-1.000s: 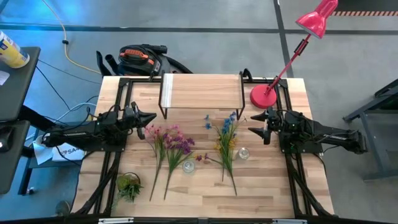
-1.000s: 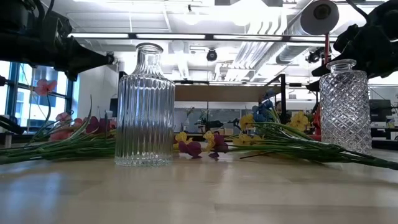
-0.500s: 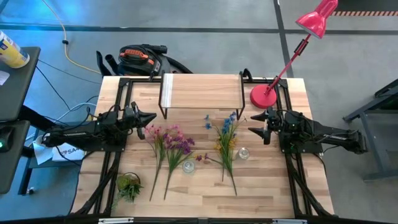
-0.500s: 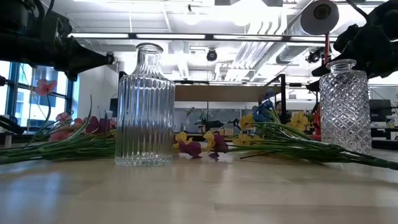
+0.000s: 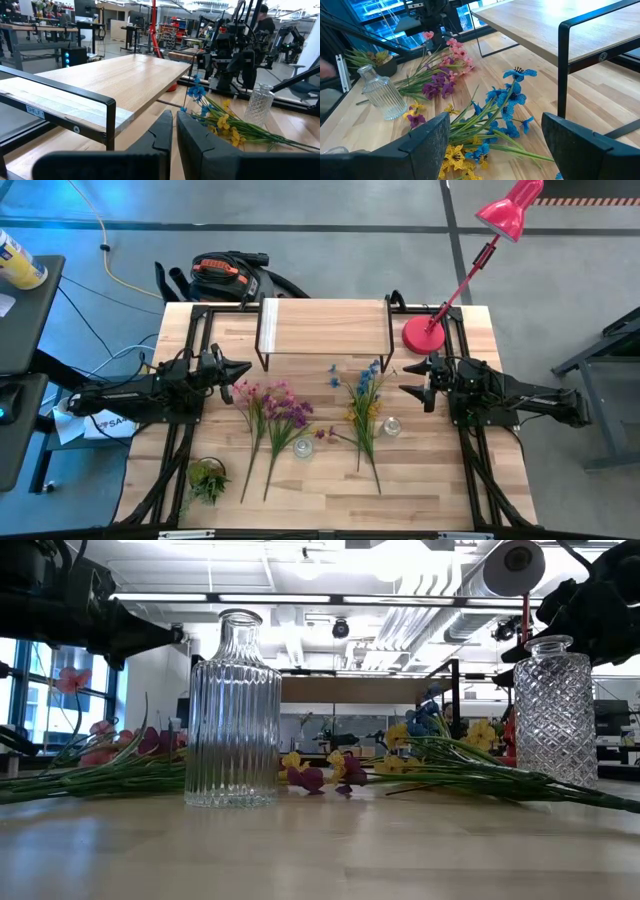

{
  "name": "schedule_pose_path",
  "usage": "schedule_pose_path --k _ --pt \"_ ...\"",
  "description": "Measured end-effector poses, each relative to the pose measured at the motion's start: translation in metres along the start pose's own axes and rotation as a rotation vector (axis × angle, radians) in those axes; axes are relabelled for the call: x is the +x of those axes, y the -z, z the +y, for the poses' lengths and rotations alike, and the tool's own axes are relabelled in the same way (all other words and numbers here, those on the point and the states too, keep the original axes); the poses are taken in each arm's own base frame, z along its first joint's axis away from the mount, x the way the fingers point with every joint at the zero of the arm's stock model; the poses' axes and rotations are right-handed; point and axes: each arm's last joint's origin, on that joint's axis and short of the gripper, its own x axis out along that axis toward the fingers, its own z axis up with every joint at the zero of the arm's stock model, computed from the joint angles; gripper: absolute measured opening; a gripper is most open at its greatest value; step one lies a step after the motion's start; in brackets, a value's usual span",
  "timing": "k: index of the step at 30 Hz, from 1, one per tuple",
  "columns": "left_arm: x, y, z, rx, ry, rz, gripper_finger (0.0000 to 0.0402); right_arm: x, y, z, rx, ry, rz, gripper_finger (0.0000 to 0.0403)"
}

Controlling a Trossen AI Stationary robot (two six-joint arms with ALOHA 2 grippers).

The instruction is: Pick and place flowers into a vace then onto a shelf

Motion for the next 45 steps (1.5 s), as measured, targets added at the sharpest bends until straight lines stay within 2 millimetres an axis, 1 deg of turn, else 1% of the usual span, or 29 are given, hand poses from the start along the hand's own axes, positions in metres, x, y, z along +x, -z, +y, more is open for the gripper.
schedule_pose_path --k 24,28,30,34,41,43,45 --pt "0.0000 0.0001 0.0000 0.000 0.000 0.000 0.0060 0.0000 0.0000 0.0000 0.000 0.001 0.000 0.0304" --pt "0.0001 -0.0030 -0.0004 -0.023 0.004 -0.035 0.0060 0.0000 0.0000 0.0000 0.000 0.000 0.000 0.0304" --pt "-0.0001 -0.0051 -0.0011 -0.116 0.028 -0.054 0.0060 0.0000 0.0000 0.0000 0.000 0.000 0.000 0.0304" --pt "-0.0005 -0.0094 -0.0021 -0.446 0.072 -0.085 0.0060 0.0000 0.0000 0.0000 0.000 0.000 0.000 0.0304" --pt "-0.0004 -0.0093 -0.0005 -0.873 0.037 -0.097 0.0060 0.0000 -0.0001 0.0000 0.000 0.000 0.000 0.0304" --pt "-0.0004 -0.0094 0.0008 -0.966 0.002 -0.120 0.0060 0.0000 0.0000 0.0000 0.000 0.001 0.000 0.0304" --pt "-0.0006 -0.0096 0.0028 -0.995 -0.055 -0.161 0.0060 0.0000 0.0000 0.0000 -0.009 0.001 0.000 0.0304"
